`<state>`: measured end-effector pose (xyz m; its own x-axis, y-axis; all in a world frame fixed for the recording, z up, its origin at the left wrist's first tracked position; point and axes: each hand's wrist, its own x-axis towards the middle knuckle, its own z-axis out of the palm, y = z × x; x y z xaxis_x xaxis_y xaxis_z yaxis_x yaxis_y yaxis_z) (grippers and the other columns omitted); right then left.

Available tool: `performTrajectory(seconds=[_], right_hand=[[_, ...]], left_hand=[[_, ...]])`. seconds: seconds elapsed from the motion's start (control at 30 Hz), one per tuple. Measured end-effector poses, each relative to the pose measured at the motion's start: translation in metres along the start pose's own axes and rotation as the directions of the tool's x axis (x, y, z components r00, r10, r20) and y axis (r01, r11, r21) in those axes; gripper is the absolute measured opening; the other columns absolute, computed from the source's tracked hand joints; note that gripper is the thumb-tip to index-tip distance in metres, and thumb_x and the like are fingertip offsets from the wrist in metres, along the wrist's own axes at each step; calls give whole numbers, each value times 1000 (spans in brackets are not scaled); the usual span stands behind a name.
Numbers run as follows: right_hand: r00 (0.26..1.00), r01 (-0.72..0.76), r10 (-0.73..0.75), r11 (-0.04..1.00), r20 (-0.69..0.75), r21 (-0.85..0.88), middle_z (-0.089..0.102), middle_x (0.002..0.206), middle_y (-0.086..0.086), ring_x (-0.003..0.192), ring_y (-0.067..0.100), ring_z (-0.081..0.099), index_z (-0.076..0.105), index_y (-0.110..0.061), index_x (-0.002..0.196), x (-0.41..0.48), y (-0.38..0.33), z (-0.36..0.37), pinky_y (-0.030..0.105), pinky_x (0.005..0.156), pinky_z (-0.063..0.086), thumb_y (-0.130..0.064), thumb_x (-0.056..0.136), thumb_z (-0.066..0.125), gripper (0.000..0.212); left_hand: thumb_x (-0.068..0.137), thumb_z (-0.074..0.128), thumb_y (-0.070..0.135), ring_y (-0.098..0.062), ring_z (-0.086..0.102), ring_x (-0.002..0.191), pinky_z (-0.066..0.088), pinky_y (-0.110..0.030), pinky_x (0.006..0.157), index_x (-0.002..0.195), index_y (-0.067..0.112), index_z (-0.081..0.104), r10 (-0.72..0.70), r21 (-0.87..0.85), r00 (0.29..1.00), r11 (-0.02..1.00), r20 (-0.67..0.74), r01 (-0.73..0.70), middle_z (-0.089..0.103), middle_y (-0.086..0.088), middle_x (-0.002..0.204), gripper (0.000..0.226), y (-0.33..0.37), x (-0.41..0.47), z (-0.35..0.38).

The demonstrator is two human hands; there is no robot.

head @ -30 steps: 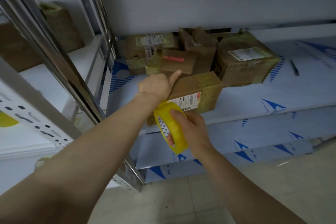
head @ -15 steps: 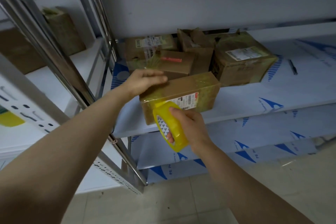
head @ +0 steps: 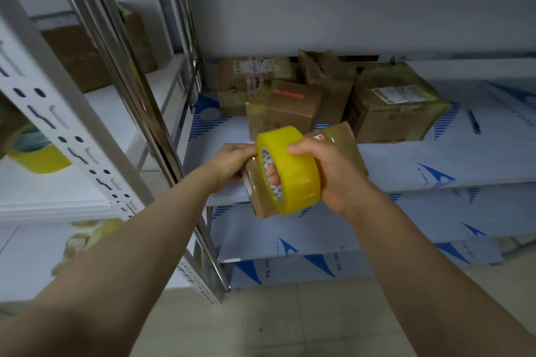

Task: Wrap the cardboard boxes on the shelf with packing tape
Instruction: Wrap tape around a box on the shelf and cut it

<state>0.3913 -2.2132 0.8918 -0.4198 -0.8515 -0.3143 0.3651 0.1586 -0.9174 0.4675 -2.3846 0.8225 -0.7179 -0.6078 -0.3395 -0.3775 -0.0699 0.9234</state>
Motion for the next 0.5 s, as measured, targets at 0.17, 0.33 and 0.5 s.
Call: performTrajectory(seconds=[0.17,0.33,0.5], right_hand=[[991,-82,63,983,-114,-163,72,82,17,71,27,67,70,-2,91,30,1,19,41,81,55,-41,90,59,40],[960,-26,-16,989,-279,-147,64,45,0,39,10,61,61,-11,73,46,-8,24,17,43,51,-48,91,56,42],[950,-26,-38,980,-310,-199,72,68,0,59,11,67,64,-14,93,51,-4,22,23,64,57,-60,86,55,47]], left_hand=[[95,54,16,-13,56,54,48,-17,48,75,1,59,-36,-200,978,980,-205,-6,62,-12,60,26,-17,12,16],[96,47,28,-23,57,57,47,-29,60,62,15,62,-139,-579,984,814,-107,52,61,-7,57,38,-27,27,24],[101,40,23,-24,55,93,47,-33,81,112,6,54,-18,-274,932,958,-362,-87,60,-19,111,25,-41,37,36]])
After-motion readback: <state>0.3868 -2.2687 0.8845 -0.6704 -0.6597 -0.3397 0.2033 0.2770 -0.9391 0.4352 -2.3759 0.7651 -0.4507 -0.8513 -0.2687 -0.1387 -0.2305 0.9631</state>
